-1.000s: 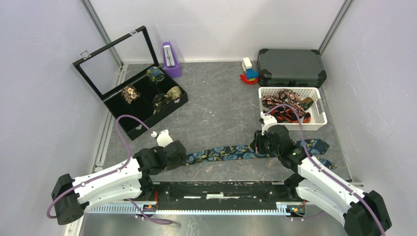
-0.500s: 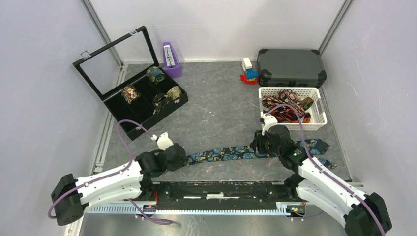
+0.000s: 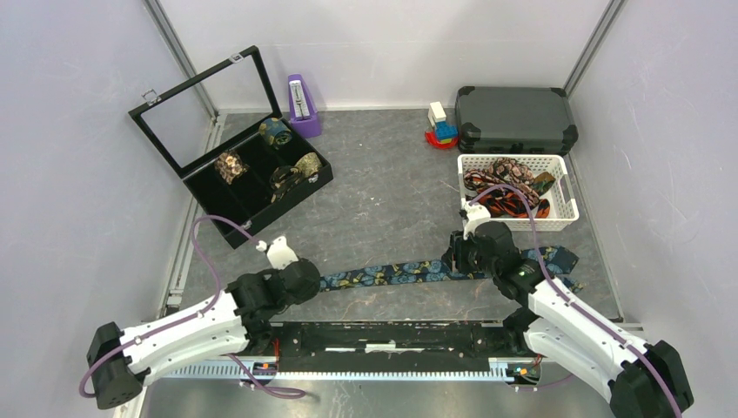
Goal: Roll the ties
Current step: Flatten out the tie at the center of the board.
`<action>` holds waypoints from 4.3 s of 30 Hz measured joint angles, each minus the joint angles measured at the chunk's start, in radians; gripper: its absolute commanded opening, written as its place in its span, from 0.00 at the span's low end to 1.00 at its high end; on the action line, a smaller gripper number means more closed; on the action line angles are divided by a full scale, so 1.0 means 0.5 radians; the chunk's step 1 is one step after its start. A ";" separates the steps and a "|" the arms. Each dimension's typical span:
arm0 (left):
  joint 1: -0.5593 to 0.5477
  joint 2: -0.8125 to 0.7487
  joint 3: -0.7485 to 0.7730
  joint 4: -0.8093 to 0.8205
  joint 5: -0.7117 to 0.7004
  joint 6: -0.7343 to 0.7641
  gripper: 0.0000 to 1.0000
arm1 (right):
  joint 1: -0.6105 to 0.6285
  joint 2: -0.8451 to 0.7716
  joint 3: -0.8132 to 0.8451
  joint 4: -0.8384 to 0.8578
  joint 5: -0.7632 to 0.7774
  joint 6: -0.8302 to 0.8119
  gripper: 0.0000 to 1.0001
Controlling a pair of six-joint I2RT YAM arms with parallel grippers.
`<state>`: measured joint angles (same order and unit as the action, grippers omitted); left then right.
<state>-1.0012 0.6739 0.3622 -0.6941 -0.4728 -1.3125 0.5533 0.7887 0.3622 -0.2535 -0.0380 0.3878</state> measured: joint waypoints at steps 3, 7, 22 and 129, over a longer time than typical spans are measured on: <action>0.000 -0.100 0.004 -0.128 -0.042 0.000 0.03 | 0.000 0.011 0.001 0.000 -0.016 0.000 0.42; 0.000 -0.264 0.004 -0.256 -0.069 0.002 0.06 | 0.000 0.043 0.001 0.002 -0.037 -0.001 0.42; 0.000 -0.475 0.313 -0.688 -0.212 -0.008 0.63 | 0.000 -0.047 0.137 -0.487 0.482 0.117 0.50; -0.285 2.204 1.388 0.712 0.602 1.139 0.25 | -1.617 0.619 0.001 0.075 1.093 0.748 0.34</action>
<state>-1.1435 1.7760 1.0561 -0.3382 -0.1719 -0.7429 -0.2550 1.0981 0.3626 -0.2161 0.5087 0.7620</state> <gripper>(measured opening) 0.254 0.401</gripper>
